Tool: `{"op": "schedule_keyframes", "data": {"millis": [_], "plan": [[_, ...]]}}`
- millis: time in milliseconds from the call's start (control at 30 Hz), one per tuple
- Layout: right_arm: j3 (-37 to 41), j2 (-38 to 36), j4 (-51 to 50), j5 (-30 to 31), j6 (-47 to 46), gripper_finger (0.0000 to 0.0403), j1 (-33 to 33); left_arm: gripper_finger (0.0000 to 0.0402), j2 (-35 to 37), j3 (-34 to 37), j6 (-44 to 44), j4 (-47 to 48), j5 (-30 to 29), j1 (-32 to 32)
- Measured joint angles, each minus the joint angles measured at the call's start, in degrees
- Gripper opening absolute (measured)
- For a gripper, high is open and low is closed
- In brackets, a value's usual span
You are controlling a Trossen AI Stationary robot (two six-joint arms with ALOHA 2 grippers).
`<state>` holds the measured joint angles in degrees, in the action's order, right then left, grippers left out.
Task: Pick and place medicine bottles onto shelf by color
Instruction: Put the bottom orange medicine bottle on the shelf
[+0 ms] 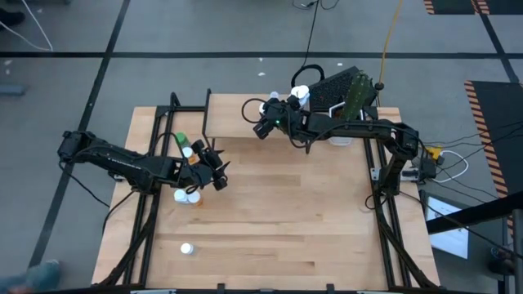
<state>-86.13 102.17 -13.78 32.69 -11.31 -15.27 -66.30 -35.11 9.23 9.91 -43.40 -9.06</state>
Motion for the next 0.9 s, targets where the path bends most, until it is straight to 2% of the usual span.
{"op": "schedule_keyframes", "data": {"millis": [633,900], "plan": [[0.0,0.0,-1.2,0.1,-1.5,0.0201,0.0,0.0211,0.0,0.0,0.1,0.2,0.0,0.0],[0.0,0.0,-1.6,0.1,-1.5,0.0230,0.0,0.0211,0.0,0.0,0.2,0.2,0.0,0.0]]}}
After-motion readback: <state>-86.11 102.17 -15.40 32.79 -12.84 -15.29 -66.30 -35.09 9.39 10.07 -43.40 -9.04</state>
